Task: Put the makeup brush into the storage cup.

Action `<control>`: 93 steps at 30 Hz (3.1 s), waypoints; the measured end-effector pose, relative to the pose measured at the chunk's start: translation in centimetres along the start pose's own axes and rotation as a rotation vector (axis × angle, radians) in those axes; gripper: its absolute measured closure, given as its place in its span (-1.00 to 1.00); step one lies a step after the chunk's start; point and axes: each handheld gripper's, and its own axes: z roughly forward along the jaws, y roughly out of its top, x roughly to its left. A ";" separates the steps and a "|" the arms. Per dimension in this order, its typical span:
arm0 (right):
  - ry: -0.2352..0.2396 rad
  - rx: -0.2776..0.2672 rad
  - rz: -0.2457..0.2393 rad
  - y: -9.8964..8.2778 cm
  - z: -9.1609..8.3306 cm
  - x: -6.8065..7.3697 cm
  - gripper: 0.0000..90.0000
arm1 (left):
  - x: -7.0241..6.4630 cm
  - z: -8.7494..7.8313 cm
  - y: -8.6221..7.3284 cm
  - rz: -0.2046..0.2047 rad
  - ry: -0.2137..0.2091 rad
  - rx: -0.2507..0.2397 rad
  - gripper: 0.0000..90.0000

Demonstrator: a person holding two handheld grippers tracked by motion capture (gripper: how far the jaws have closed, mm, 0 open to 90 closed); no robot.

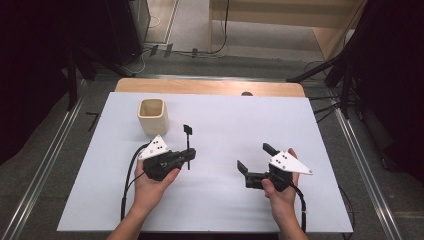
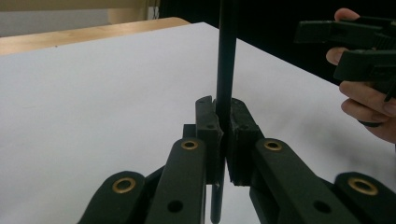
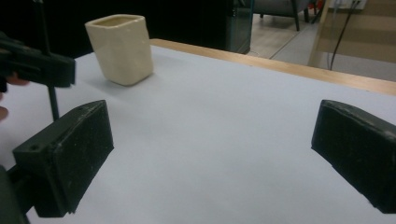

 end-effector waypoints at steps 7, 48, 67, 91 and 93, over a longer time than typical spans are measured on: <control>-0.053 0.000 -0.003 -1.0 -1.6 -2.1 -1.00 | 0.8 -0.7 0.1 -0.011 0.022 -0.015 0.92; -0.124 -0.001 0.041 -4.4 -6.6 -7.8 -1.00 | 6.4 -4.9 6.3 -0.052 0.154 -0.157 0.92; -0.122 0.006 0.038 -4.6 -6.4 -7.9 -1.00 | 8.8 -5.2 8.5 -0.054 0.218 -0.196 0.92; -0.120 0.017 0.033 -4.7 -6.2 -7.8 -1.00 | 12.7 -3.9 8.0 -0.074 0.323 -0.212 0.92; -0.120 0.016 0.032 -4.8 -6.2 -7.8 -1.00 | 12.8 -3.7 7.8 -0.073 0.330 -0.206 0.92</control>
